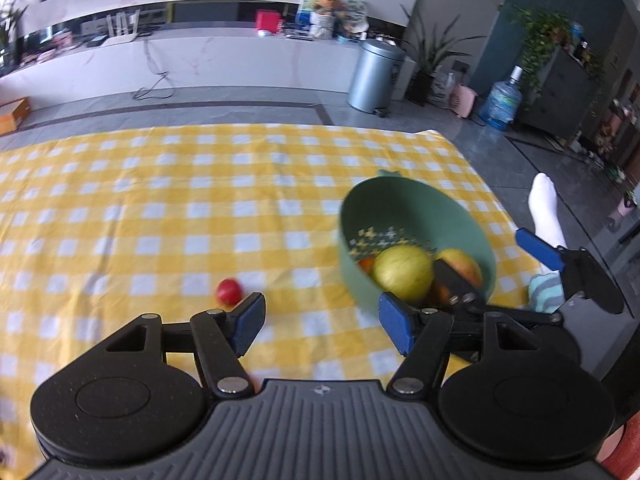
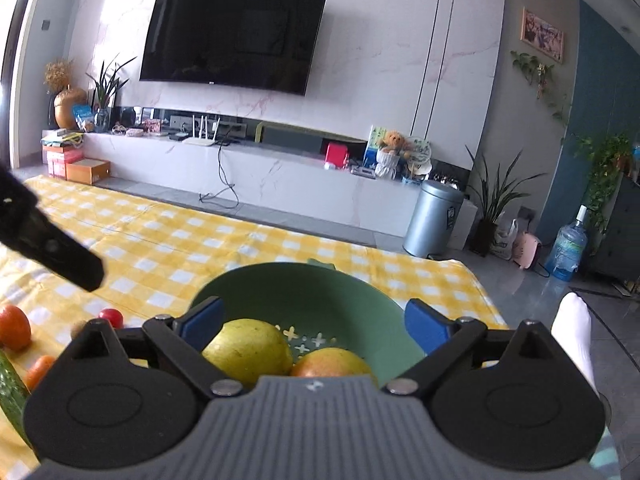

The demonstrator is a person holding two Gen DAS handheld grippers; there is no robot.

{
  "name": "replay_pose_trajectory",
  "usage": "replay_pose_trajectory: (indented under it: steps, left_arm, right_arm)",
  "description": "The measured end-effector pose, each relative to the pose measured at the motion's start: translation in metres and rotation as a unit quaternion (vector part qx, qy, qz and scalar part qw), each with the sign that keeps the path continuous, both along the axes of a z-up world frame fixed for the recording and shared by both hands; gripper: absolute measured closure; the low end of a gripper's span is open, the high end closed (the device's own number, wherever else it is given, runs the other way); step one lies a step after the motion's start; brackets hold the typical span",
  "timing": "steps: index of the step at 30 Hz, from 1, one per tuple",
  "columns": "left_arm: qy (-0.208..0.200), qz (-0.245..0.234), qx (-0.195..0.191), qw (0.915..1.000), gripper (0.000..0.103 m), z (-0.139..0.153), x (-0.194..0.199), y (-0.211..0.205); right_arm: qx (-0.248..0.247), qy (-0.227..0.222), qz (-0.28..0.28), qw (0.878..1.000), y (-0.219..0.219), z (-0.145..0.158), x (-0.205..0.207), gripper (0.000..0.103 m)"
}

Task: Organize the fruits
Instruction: 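Move both tools back toward the cucumber and remaining oranges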

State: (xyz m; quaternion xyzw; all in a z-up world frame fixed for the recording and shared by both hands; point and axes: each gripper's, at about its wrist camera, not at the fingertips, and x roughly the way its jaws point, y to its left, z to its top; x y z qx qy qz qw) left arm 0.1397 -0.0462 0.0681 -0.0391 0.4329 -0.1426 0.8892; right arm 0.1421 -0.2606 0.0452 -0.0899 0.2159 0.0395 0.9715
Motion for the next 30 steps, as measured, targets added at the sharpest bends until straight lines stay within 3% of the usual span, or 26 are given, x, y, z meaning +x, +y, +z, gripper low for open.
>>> replay_pose_trajectory:
  steps: [4, 7, 13, 15, 22, 30]
  left_arm:
    - [0.016, 0.017, 0.001, 0.9997, 0.026, -0.007, -0.012, 0.016]
    - [0.041, 0.032, -0.007, 0.9986, 0.026, -0.015, -0.018, 0.028]
    - [0.076, 0.062, -0.031, 0.9947, 0.026, -0.032, -0.029, 0.054]
    - [0.088, 0.076, -0.041, 0.9924, 0.026, -0.038, -0.032, 0.063]
    - [0.139, 0.121, -0.075, 0.9800, 0.026, -0.068, -0.042, 0.081]
    - [0.160, 0.173, -0.105, 0.9661, 0.026, -0.092, -0.046, 0.093]
  right_arm:
    - [0.028, -0.014, 0.000, 1.000, 0.005, 0.005, -0.016, 0.009]
    - [0.031, -0.021, 0.030, 0.999, 0.018, 0.006, -0.029, 0.009]
    - [-0.023, -0.017, 0.092, 0.995, 0.054, -0.003, -0.048, 0.009]
    - [-0.026, -0.001, 0.108, 0.994, 0.062, -0.008, -0.050, 0.010]
    - [-0.013, 0.082, 0.141, 0.986, 0.075, -0.031, -0.044, 0.034]
    - [0.011, 0.158, 0.152, 0.976, 0.078, -0.053, -0.033, 0.035]
